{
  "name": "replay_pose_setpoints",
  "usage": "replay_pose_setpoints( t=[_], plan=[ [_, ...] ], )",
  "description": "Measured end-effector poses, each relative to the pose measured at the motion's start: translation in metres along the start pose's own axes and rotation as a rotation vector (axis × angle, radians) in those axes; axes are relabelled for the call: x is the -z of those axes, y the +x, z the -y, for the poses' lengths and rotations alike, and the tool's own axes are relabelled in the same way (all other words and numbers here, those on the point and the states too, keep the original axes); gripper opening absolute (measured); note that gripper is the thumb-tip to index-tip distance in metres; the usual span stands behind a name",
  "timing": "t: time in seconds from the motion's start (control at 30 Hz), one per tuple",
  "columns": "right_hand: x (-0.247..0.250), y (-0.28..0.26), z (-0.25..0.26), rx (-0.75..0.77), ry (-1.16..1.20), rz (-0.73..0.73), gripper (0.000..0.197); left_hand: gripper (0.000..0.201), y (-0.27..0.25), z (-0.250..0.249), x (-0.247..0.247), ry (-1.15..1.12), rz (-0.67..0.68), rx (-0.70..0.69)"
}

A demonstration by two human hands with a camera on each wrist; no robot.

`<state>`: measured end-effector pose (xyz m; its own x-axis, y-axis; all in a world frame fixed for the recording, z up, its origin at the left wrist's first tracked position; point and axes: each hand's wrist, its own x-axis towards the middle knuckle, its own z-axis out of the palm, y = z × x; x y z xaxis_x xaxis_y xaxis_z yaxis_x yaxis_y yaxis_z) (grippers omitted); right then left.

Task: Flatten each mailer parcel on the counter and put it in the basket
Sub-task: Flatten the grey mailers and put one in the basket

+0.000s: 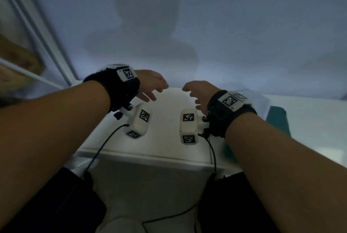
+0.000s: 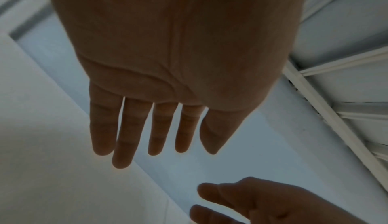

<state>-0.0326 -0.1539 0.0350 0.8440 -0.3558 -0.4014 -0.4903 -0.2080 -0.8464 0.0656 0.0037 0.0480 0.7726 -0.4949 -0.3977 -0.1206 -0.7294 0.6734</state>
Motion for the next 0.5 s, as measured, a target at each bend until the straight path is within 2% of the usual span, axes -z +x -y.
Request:
replay_pose_setpoints(
  t=[0.1, 0.23, 0.37, 0.5],
  plan=[
    [0.013, 0.018, -0.031, -0.071, 0.081, -0.025, 0.054, 0.028, 0.027, -0.007, -0.036, -0.016, 0.082, -0.05],
    [0.031, 0.032, -0.046, -0.105, 0.188, -0.105, 0.058, 0.025, 0.049, -0.004, -0.068, -0.033, 0.129, -0.099],
    [0.038, 0.038, -0.058, -0.19, 0.207, -0.19, 0.053, 0.024, 0.055, 0.014, -0.087, -0.1, 0.149, -0.1],
    [0.036, 0.038, -0.064, -0.235, 0.196, -0.225, 0.05, 0.025, 0.052, 0.02, -0.088, -0.027, 0.154, -0.122]
  ],
)
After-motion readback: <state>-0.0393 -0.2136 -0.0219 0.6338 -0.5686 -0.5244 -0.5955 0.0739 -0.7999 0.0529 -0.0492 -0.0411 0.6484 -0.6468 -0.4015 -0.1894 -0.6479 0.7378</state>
